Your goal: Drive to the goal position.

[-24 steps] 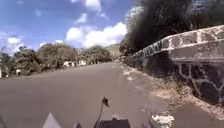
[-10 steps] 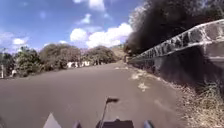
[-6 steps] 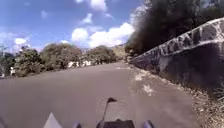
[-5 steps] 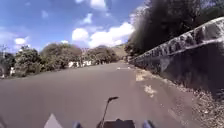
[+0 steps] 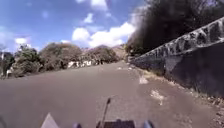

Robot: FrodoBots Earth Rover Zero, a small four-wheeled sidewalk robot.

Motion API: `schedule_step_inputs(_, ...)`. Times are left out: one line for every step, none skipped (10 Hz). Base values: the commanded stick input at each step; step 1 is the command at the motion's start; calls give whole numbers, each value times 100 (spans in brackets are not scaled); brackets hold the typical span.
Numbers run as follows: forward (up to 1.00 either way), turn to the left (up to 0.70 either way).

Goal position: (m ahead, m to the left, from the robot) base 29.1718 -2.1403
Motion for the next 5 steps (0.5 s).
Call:
schedule_step_inputs(70,-5)
schedule_step_inputs(70,-1)
schedule_step_inputs(70,0)
schedule_step_inputs(70,0)
schedule_step_inputs(70,0)
